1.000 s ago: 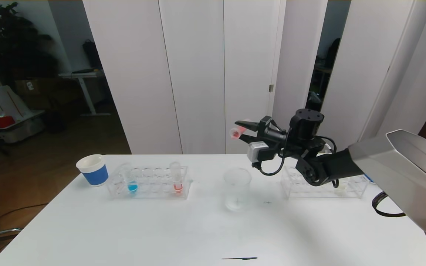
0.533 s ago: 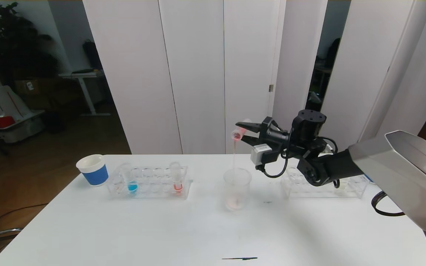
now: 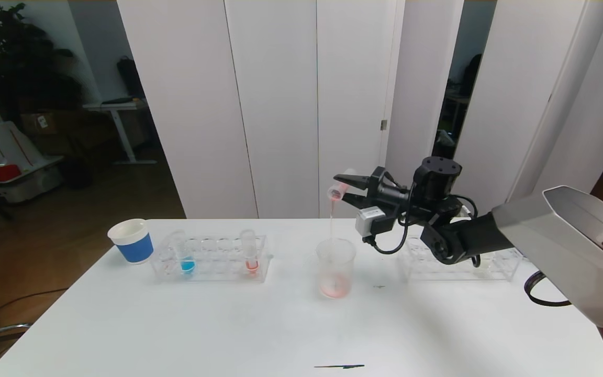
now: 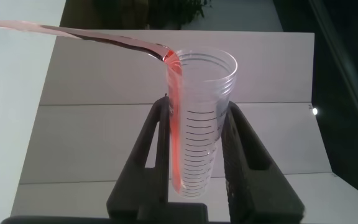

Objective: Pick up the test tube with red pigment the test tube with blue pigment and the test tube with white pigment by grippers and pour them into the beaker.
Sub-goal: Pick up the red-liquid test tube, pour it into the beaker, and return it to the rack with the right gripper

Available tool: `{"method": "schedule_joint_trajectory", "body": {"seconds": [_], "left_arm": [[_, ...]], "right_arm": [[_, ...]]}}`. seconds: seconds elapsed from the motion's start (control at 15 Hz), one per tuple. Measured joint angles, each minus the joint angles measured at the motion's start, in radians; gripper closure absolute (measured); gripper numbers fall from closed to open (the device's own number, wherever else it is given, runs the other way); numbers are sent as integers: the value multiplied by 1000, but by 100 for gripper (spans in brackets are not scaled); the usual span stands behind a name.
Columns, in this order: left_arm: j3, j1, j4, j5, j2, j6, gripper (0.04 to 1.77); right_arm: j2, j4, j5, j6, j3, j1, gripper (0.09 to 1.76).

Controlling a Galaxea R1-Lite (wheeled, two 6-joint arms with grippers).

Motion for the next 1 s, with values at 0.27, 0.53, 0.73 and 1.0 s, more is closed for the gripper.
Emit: {"method": "schedule_joint_trajectory", "body": {"seconds": [0.27, 0.53, 0.73, 1.0], "left_arm": [[0, 0, 0, 0, 0, 0, 6], [0, 0, 0, 0, 0, 0, 6], [0, 0, 0, 0, 0, 0, 6], [0, 0, 0, 0, 0, 0, 6]], "right_arm": [[3, -7, 7, -37, 0, -12, 127], [8, -6, 34, -83, -27, -16, 127], [13, -4, 63, -113, -51, -16, 127], [16, -6, 109, -145, -69, -16, 127]]}}
